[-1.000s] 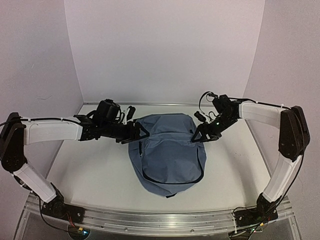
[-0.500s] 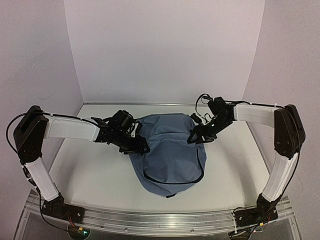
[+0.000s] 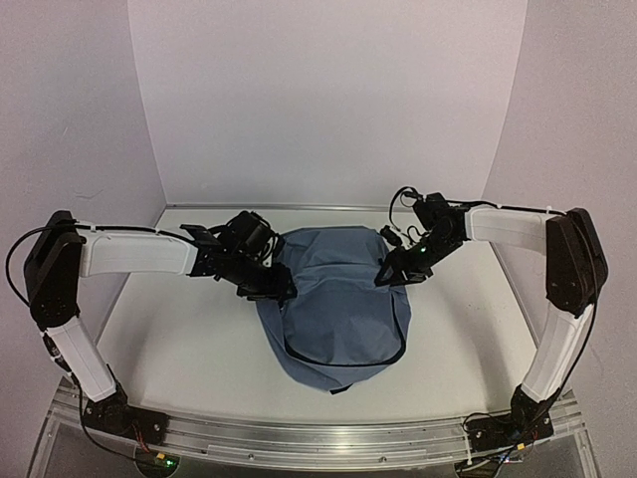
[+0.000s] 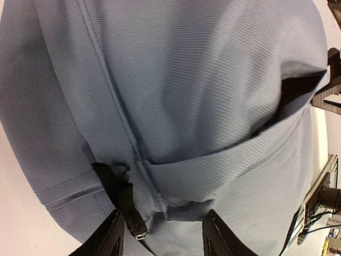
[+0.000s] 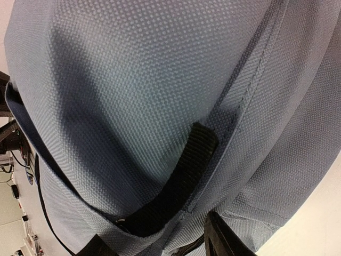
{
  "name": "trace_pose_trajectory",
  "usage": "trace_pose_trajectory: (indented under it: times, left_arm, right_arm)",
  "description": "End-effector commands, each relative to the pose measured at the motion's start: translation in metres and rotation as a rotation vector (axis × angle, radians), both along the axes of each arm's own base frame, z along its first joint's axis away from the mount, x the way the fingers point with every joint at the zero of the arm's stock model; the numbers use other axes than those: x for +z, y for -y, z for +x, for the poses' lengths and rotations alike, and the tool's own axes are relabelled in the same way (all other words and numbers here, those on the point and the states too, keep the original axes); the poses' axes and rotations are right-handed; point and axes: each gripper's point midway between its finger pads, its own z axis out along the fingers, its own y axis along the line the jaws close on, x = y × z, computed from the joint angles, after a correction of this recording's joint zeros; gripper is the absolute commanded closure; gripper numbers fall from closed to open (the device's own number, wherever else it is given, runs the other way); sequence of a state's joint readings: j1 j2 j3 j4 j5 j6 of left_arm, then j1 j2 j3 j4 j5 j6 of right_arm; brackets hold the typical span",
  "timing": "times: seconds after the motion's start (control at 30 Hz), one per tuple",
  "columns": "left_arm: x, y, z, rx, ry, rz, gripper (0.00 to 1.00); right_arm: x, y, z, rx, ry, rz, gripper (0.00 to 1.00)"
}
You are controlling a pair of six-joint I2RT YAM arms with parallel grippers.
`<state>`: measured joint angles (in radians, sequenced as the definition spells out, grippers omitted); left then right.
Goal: Pack the student bag
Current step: Adjust the student bag at the center of the board.
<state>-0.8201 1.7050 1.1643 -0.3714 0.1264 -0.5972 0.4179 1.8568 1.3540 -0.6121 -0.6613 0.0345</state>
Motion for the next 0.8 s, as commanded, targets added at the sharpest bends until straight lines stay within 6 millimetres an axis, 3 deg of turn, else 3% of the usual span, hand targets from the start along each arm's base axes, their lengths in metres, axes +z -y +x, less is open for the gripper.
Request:
trace_pose_trajectory:
  times: [0.0,0.2,0.33,0.53,0.6,0.7,0.77]
  left_arm:
    - [0.03,0.013,0.009,-0.016,0.074,-0.026,0.5]
    - [0.029,0.021,0.012,-0.026,0.084,-0.019,0.45]
    - [0.024,0.023,0.018,-0.022,0.082,0.011,0.5]
    - [0.016,0.017,0.017,-0.009,0.06,0.054,0.65]
    - [0.02,0.012,0.014,-0.008,0.065,0.058,0.76]
    - [0.029,-0.003,0.012,0.001,0.081,0.071,0.94]
    - [0.037,-0.014,0.014,0.006,0.088,0.049,1.0]
  right_arm:
    - [0.019,-0.005,0.012,-0.006,0.062,0.019,0.51]
    - [0.023,-0.008,0.015,-0.009,0.064,0.027,0.52]
    - [0.024,-0.008,0.017,-0.012,0.072,0.022,0.55]
    - [0.024,-0.001,0.019,-0.02,0.092,-0.015,0.67]
    - [0.026,0.001,0.018,-0.018,0.105,-0.027,0.75]
    - [0.03,0.007,0.018,-0.017,0.118,-0.046,0.98]
    - [0.034,0.013,0.021,-0.009,0.142,-0.061,1.0]
